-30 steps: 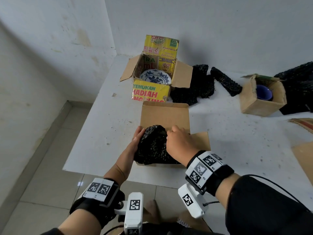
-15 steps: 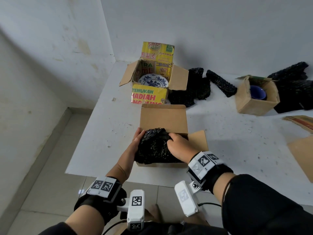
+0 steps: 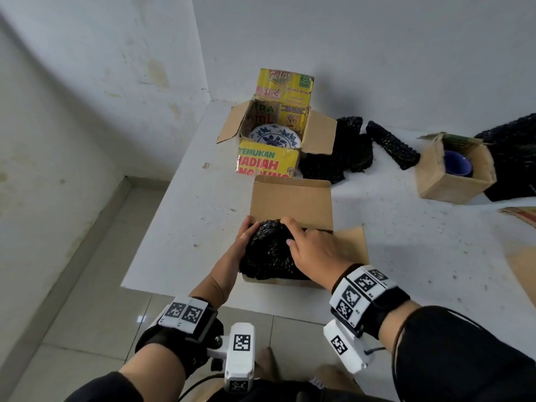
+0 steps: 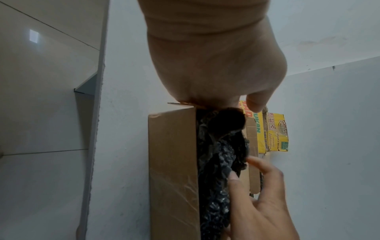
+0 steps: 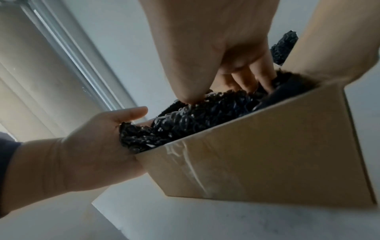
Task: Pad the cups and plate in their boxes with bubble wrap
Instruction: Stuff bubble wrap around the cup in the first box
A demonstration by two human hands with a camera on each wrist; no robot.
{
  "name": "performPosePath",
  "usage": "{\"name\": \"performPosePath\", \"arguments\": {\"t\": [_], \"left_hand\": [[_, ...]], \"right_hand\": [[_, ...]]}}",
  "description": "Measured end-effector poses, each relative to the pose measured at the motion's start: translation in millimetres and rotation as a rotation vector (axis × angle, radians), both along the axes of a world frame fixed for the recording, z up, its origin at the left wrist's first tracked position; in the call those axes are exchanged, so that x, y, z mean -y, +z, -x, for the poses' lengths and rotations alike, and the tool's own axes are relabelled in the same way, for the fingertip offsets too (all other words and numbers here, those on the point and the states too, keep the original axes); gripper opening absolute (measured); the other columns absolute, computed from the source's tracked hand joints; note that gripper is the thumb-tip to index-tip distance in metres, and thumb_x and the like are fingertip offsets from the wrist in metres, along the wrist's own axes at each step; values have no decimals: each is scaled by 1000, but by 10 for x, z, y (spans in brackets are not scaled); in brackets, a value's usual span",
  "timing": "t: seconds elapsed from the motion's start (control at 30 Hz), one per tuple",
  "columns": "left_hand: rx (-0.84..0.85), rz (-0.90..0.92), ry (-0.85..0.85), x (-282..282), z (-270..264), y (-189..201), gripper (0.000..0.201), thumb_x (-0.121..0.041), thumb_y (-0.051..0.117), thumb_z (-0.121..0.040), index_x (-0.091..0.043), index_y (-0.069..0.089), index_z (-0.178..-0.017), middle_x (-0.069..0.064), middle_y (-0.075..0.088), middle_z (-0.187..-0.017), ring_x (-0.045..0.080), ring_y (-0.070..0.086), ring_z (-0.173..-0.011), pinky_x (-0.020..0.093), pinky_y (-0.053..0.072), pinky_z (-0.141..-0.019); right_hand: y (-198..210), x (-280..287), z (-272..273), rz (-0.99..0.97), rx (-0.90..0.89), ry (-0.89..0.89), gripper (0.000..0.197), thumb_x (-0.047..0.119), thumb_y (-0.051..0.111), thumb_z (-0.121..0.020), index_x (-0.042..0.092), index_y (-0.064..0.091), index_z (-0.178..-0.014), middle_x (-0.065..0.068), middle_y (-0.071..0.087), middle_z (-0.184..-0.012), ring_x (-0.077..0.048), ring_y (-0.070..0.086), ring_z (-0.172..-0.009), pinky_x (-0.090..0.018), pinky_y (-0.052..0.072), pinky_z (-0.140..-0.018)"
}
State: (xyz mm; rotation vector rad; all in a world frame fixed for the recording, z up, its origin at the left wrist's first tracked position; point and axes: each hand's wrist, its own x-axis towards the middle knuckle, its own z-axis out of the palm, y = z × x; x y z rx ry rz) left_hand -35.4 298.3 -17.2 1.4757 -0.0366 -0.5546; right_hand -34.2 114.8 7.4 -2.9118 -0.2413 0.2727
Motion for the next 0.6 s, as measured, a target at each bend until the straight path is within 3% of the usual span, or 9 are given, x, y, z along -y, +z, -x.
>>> {"name": "performPosePath", "arguments": {"t": [0.07,0.13,0.2,0.27,0.33,0.4,0.5,0.6], "left_hand": [[-9,7,-5,27,-18,58,45,-46,25,-91,-36,36,-133,-21,25,-149,-10,28,-131,13,26,-105],[8,29,-9,87,-47,169,35,-34,31,-93,-17,40,-123,-17,43,-120,-22,45,-99,2,36,-85],[20,62,-14,131,-43,236,24,-27,32,-92,-17,41,-111,-18,39,-101,-27,48,-78,0,39,-74],[21,54,0,129,-34,206,24,-30,27,-92,-25,44,-108,-22,39,-105,-29,47,-84,0,38,-78],[1,63,6,76,-15,106,34,-37,25,-90,-32,45,-118,-29,37,-125,-25,42,-107,5,36,-92],[-34,66,29,25,-11,31,38,-39,27,-94,-32,39,-129,-27,25,-144,-17,32,-124,8,32,-100],[-16,40,5,33,-14,42,46,-45,24,-91,-35,33,-135,-24,20,-150,-22,28,-121,1,32,-93],[-15,43,10,23,-21,21,57,-45,26,-93,-25,28,-145,-23,21,-150,-26,33,-115,-2,34,-88]], "right_hand": [[20,24,-39,14,-5,55,41,32,32,-98,29,29,-139,-7,63,-81,-26,57,-65,-34,49,-57],[32,34,-46,10,-13,53,44,34,32,-97,32,30,-141,-6,65,-92,-25,59,-73,-31,45,-60],[50,53,-34,-21,-2,35,45,33,33,-97,35,34,-141,-3,66,-98,-24,60,-81,-30,43,-62],[69,76,-30,-57,8,20,45,30,35,-96,36,38,-140,-1,67,-101,-22,61,-85,-29,43,-64],[49,74,-13,-95,13,15,46,29,35,-93,36,43,-138,1,68,-104,-21,61,-87,-29,47,-67],[10,67,20,-149,20,1,50,31,33,-88,34,49,-135,1,68,-110,-21,63,-92,-32,51,-73],[-26,64,66,-203,23,-24,49,28,35,-86,30,53,-132,-1,67,-108,-21,62,-90,-31,51,-72],[-12,22,88,-169,-7,-28,49,24,39,-89,28,43,-137,-3,62,-113,-22,60,-90,-31,50,-70]]}}
